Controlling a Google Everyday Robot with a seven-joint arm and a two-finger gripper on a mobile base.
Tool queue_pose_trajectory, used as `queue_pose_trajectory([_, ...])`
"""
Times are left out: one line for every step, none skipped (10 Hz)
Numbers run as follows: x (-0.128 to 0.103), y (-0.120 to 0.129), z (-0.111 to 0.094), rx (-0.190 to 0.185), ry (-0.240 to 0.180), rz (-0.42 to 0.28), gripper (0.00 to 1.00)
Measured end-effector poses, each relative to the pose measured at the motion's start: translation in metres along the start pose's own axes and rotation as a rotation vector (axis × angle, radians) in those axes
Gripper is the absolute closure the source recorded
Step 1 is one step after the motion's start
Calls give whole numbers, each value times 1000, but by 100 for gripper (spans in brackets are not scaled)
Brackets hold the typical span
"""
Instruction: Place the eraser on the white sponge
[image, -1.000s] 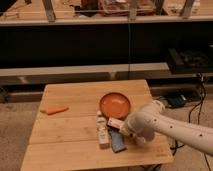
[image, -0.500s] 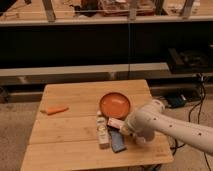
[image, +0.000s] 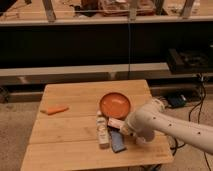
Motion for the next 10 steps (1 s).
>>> queue_pose_trajectory([1,0,1,2,-1,-6,76])
queue_pose_trajectory([1,-1,2,4,-3,-10,76])
queue_pose_trajectory([1,-1,2,5,-4,-14,76])
queue_pose_trajectory([0,-1,2,7,-6,-17,76])
queue_pose_trajectory([0,-1,2,8,-9,-19,76])
queue_pose_trajectory([1,-1,2,8,-11,-24,76])
queue_pose_trajectory([2,-2,3,11,-14,-31,76])
queue_pose_trajectory([3,-2,4,13,-16,-38,76])
queue_pose_trajectory([2,-2,4,15,-19,-41,76])
queue_pose_trajectory([2,-3,5,16,-20,-43,76])
